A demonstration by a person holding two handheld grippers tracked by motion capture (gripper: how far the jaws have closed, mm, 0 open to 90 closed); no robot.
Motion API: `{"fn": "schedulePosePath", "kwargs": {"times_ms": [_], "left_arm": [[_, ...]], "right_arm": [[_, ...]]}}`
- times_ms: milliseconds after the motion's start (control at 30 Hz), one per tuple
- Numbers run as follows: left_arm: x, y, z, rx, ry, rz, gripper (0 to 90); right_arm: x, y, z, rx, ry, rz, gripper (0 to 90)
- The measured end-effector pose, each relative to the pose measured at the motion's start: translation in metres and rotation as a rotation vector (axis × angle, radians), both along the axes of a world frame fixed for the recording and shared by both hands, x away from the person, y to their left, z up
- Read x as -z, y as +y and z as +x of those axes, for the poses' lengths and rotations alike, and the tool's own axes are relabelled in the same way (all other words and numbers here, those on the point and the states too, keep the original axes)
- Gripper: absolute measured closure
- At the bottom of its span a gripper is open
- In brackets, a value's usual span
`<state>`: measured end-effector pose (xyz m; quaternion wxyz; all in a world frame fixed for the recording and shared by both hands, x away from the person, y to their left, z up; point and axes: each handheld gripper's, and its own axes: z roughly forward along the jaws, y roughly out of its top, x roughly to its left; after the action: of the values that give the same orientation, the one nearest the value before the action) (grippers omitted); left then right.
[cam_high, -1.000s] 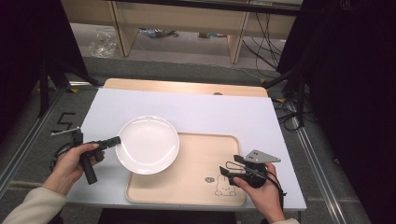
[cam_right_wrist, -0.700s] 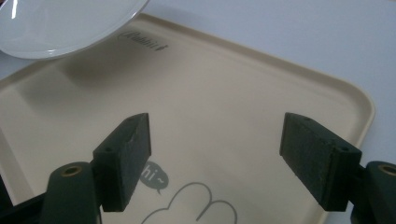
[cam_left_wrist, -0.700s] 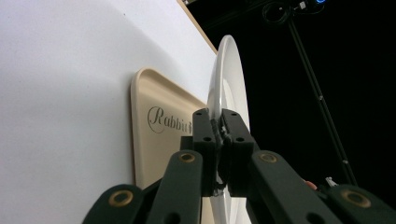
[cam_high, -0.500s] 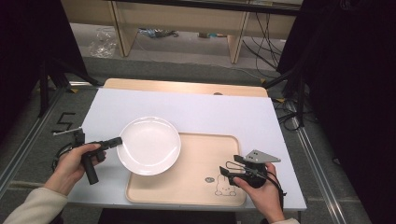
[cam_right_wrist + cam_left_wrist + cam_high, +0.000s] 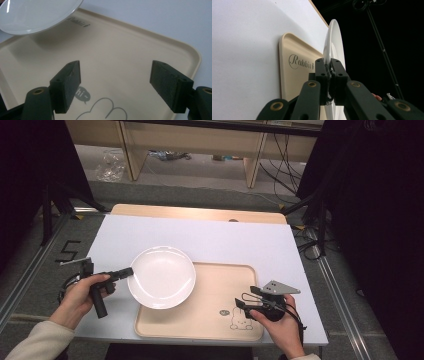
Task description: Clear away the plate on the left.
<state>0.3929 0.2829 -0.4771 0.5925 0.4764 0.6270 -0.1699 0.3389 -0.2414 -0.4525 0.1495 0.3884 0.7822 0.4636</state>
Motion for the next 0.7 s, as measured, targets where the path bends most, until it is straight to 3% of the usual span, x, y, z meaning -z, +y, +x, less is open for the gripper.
{"fn": "schedulePosePath", "kwargs": {"times_ms": [100,233,300,400,433,500,633,700], "left_arm": [[0.001,-0.004,0.0,-0.004,-0.011,-0.018,85.2],[0.0,-0.005,0.001,0.01,-0.005,-0.003,85.2],[0.0,-0.007,0.001,0.011,-0.004,-0.006,85.2],[0.001,-0.008,0.001,0.018,-0.002,0.0,85.2],[0.001,-0.01,0.001,0.009,-0.01,-0.016,85.2],[0.001,-0.011,0.001,0.03,-0.002,0.0,85.2],[0.002,-0.014,0.001,0.028,-0.009,-0.01,85.2],[0.002,-0.017,0.001,0.039,-0.002,-0.001,85.2]], "right_arm": [[0.0,0.0,0.001,-0.015,-0.014,-0.008,25.6],[0.0,0.0,0.0,-0.005,-0.006,-0.005,25.6],[-0.001,-0.001,0.0,0.0,0.0,-0.026,25.6],[0.0,0.0,0.0,-0.004,-0.005,-0.005,25.6],[0.0,0.0,0.0,-0.004,-0.004,-0.006,25.7],[0.0,0.0,0.0,-0.004,-0.005,-0.005,25.6],[-0.001,-0.001,0.0,-0.001,0.001,-0.022,25.7],[0.0,0.0,0.0,-0.003,-0.006,-0.004,25.6]]}}
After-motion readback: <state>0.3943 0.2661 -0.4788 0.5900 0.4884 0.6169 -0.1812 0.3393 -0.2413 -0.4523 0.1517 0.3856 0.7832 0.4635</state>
